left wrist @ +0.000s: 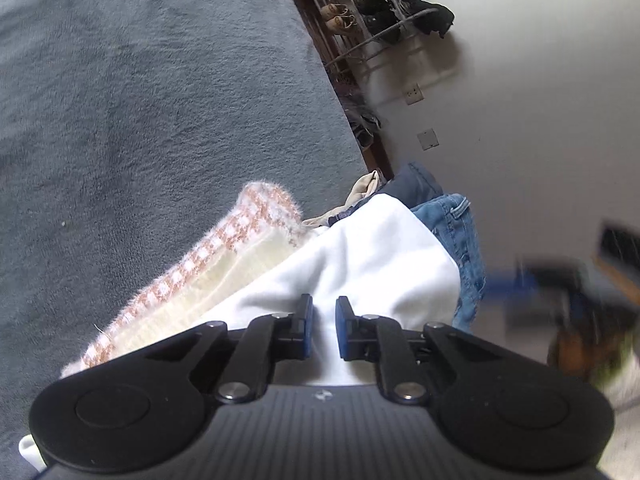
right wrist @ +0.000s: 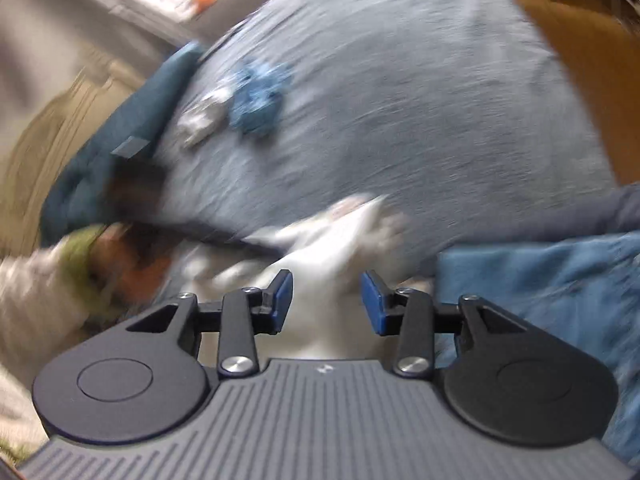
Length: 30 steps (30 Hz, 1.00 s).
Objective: Fold clothes
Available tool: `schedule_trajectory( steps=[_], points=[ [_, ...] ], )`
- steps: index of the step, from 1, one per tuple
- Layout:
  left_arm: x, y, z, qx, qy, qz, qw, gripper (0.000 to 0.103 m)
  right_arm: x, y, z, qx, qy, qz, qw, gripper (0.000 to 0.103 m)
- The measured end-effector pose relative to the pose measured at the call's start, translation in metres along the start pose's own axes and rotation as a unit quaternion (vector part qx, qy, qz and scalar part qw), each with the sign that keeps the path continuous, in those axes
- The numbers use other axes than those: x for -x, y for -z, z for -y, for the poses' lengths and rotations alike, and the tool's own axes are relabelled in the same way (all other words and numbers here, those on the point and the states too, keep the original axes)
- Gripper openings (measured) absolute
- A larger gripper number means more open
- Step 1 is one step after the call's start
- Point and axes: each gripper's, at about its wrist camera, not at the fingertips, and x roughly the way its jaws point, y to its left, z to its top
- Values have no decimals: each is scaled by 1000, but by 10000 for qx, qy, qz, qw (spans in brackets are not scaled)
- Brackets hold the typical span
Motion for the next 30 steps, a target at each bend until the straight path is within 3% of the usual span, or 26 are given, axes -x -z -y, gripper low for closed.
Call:
schedule_trajectory(
  steps=[2,4,7,9,14,20,22,25,28,30],
  points=[
    [-1,-1,-1,-28,17,14,10000,13,-24,18,-27,143,70,-307,9994,36],
    [0,-1,-2,-27,51,16,10000,13,-35,31,-39,127,373,-311,9987,35],
    [0,0,-3,-49,104,17,9999,13,-3,54,-23,-821,389,243,9956,36],
    [0,0,-5,-53,149,21,9999,13,28,84,-4,-1728,497,642,9816,39],
    [1,0,-7,-1,207,23,9998,13,52,181,35,-3903,182,777,9172,41],
    [1,-3,-3,-75,106,-50,9999,13,31,255,34,-5416,-938,1291,8253,42],
    [1,-3,-2,-62,94,-61,9999,13,21,262,32,-5638,-1082,1314,8082,42],
    [0,-4,-4,-3,115,-56,9999,13,7,259,30,-5636,-1354,1306,8044,43],
    [0,-3,-7,77,135,-55,9999,13,-5,245,23,-5383,-1287,1172,8246,43],
    [0,-2,-6,43,111,-56,9999,13,-8,240,17,-5217,-1114,1149,8380,28]
  ],
)
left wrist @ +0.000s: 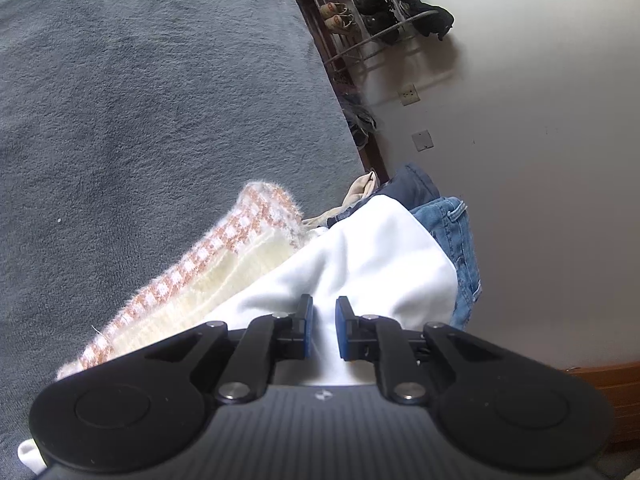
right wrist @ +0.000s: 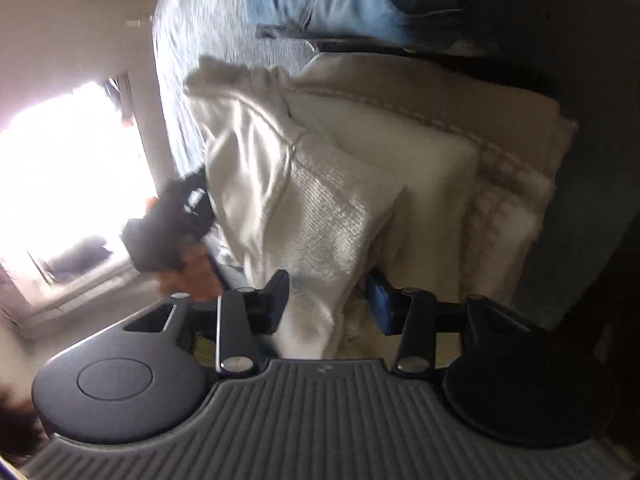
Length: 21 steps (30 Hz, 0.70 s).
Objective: Fold clothes
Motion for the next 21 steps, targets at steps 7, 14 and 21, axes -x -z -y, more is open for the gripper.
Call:
schedule_trajectory(
  steps=[7,14,21],
  points=[
    [-1,-1,3,-120,-5,-54,9999,13,21,17,-25,697,465,250,9962,9],
    [-3,0,10,-348,-37,-110,9993,13,24,20,-19,945,1067,384,9890,8],
    [-2,-1,10,-370,-53,-105,9992,13,34,18,-11,897,1239,408,9874,16]
  ],
)
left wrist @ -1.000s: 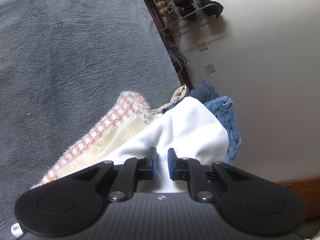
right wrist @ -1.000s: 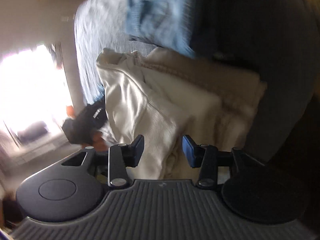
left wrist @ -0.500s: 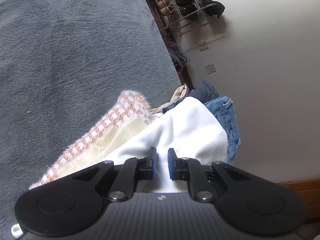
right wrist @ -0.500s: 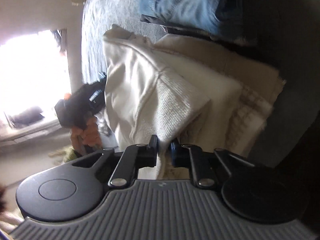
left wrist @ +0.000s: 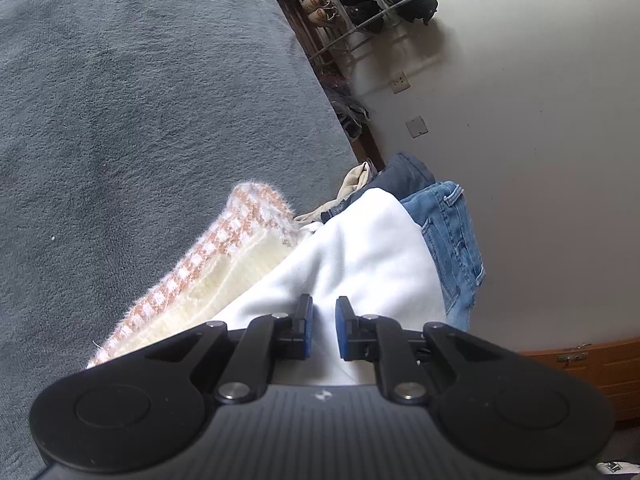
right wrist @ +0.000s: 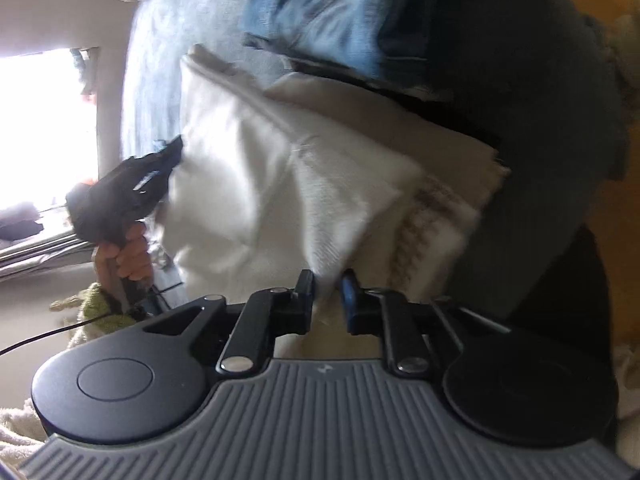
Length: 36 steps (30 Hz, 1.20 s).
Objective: Fold clothes
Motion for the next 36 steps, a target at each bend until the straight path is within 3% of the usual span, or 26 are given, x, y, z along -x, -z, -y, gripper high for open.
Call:
schedule_trajectory(
  steps=[2,4,6,7,9,12,18,23,25,26,31,36],
  points=[
    [0,-1,-1,14,13,-12,10000,13,17,6,-15,568,152,151,9982,16],
    [-1,-3,-1,3,29,-22,10000,13,28,13,-41,1419,-81,88,9898,16],
    [0,-3,-1,3,34,-25,10000,13,24,19,-70,2222,-490,-255,9734,18],
    [0,-3,-2,25,46,-26,10000,13,14,20,-79,2324,-633,-483,9694,22],
    [1,-4,-3,59,69,-32,10000,13,-12,21,-84,2009,-856,-928,9714,30],
    [1,-4,-3,56,80,-30,9999,13,-54,28,-56,392,-1306,-1635,9771,30],
    [2,-7,-1,-39,61,-89,9999,13,-88,58,-29,-599,-1397,-1992,9681,30],
    [2,-9,-3,-51,86,-96,9999,13,-105,62,-27,-738,-1418,-1933,9680,30],
    [2,-9,-4,-29,111,-86,9999,13,-104,62,-26,-816,-1422,-1827,9694,18],
    [2,-9,-4,-23,127,-83,9999,13,-102,62,-28,-791,-1363,-1782,9713,5],
    [1,-10,-5,-37,191,-116,9997,13,-89,57,-46,-314,-871,-1730,9806,3],
    [0,-10,-4,-88,201,-109,9997,14,-97,55,-26,-3,-82,-1851,9827,1]
  ],
)
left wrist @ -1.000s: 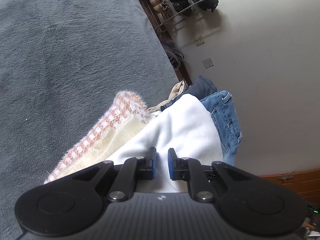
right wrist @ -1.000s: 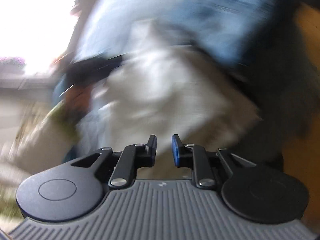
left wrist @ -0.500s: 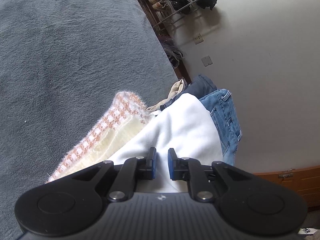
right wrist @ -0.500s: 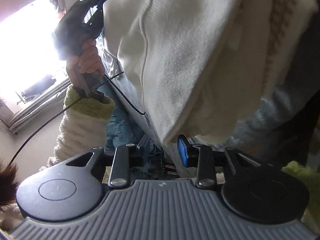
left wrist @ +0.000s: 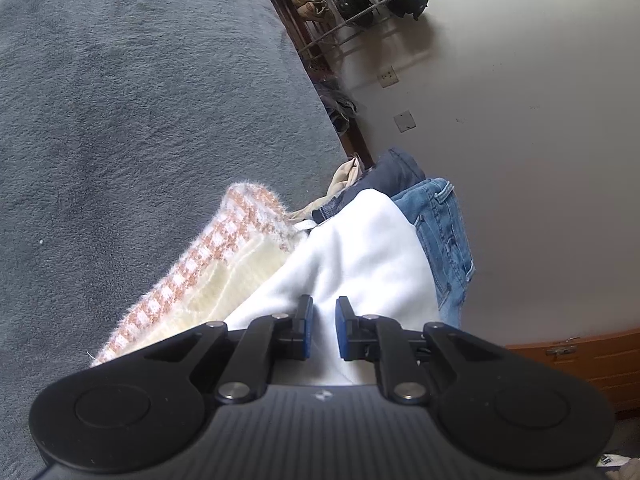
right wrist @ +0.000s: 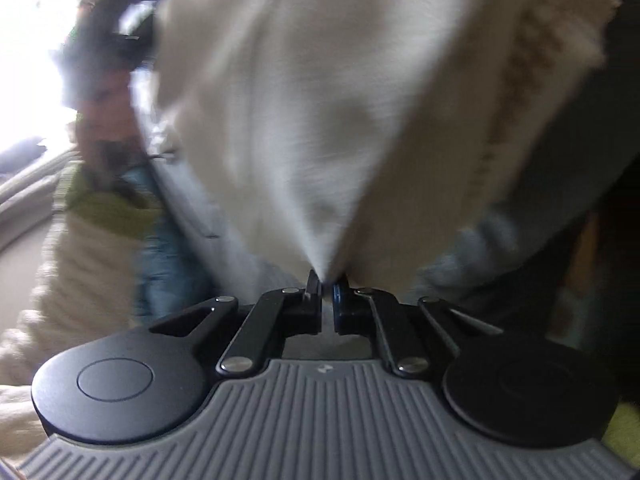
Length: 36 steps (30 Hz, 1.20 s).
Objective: Fold clothes
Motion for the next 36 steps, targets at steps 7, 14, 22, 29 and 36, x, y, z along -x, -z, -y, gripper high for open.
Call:
schedule_trajectory(
  steps=[7,14,22,29,36],
  points=[
    [7,2,-4,134,55,157,9998,19,77,10,-49,1503,701,527,9847,5],
    [79,53,48,-368,-390,1449,9880,44,121,-36,-132,4154,1384,2277,8697,5],
    [60,156,92,-115,-745,1129,9907,51,56,-127,-157,5180,1149,1778,8288,5],
    [48,185,76,932,-868,1300,9833,50,81,-168,-157,5104,1541,1915,8241,5],
    [43,194,77,1265,-889,1690,9734,52,22,-199,-183,5770,998,1236,8012,3]
  ],
)
